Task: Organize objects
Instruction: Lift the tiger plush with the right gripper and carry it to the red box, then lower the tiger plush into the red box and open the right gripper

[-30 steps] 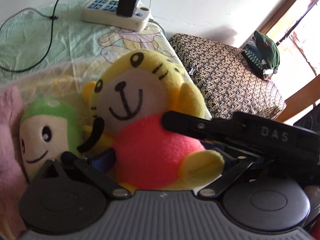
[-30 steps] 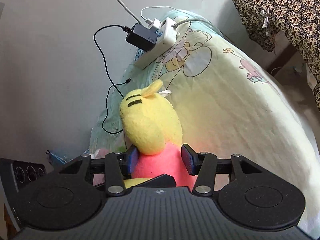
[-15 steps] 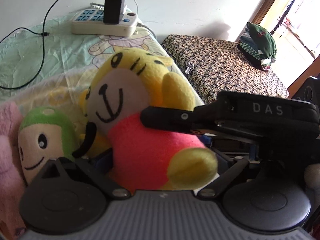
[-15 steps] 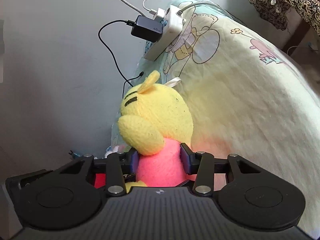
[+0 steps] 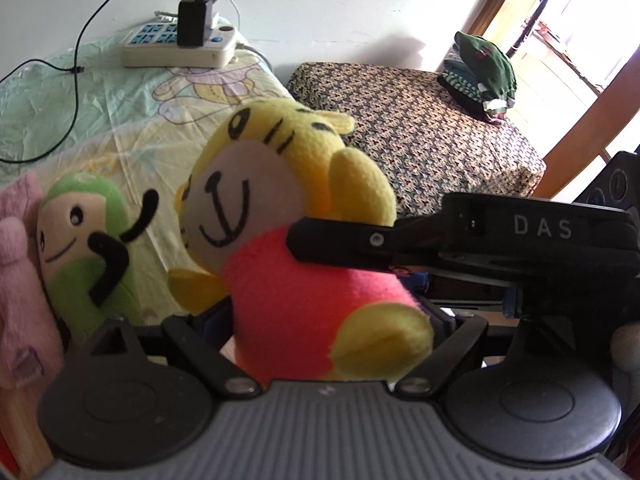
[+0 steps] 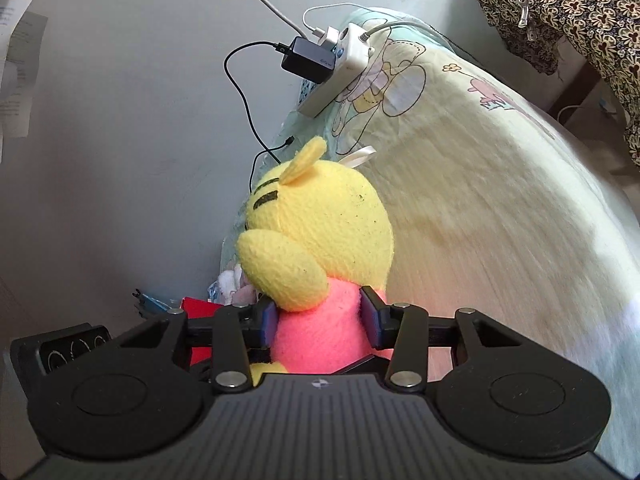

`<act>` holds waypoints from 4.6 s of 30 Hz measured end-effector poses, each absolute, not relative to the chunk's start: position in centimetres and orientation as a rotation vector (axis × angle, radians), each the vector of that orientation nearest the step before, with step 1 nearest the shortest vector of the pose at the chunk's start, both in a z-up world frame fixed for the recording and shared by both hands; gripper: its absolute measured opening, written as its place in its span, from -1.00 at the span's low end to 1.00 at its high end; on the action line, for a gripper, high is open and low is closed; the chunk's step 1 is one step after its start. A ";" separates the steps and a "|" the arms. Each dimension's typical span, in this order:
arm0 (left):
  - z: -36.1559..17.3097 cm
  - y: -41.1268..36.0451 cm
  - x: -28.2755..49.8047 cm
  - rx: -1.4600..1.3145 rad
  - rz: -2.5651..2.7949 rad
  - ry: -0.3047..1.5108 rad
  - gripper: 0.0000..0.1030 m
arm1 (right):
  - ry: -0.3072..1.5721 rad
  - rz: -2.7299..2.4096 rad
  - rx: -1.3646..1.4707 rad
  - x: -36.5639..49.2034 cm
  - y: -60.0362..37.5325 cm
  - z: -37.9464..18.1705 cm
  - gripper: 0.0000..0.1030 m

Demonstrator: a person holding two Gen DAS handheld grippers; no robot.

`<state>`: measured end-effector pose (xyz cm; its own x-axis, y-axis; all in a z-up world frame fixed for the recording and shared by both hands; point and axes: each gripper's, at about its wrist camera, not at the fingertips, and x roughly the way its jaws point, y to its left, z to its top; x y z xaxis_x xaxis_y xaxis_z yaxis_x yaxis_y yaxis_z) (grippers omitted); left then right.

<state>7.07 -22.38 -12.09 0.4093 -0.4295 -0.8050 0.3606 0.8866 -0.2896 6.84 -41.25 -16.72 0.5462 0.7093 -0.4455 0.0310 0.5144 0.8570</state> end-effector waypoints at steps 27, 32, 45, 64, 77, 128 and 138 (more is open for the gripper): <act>-8.2 -19.2 -1.7 -0.089 -0.432 0.922 0.72 | 0.860 0.617 0.814 1.1 -36.7 -12.4 -0.11; -6.5 -17.7 -3.1 -0.081 -0.383 0.864 0.72 | 0.804 0.686 0.773 0.6 -34.8 -10.9 -0.11; -3.0 -11.3 -6.9 -0.067 -0.279 0.731 0.71 | 0.721 0.797 0.750 0.0 -28.1 -7.8 -0.11; -1.2 3.9 -6.9 -0.047 -0.224 0.638 0.72 | 0.634 0.796 0.701 1.6 -13.0 -5.7 -0.10; -5.0 8.2 -4.2 -0.104 -0.255 0.723 0.70 | 0.733 0.685 0.639 3.7 -9.6 -8.3 -0.11; -10.7 9.7 0.9 -0.118 -0.210 0.935 0.96 | 0.719 0.599 0.532 4.8 -8.4 -10.0 -0.38; -10.8 9.2 0.9 -0.103 -0.175 0.961 0.97 | 0.723 0.597 0.508 4.6 -8.3 -9.8 -0.38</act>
<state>0.87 9.21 -10.82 0.5598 -0.1939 -0.8056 0.1027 0.9810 -0.1647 4.62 -8.32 -9.78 0.6005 0.6574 -0.4553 -0.3236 0.7204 0.6134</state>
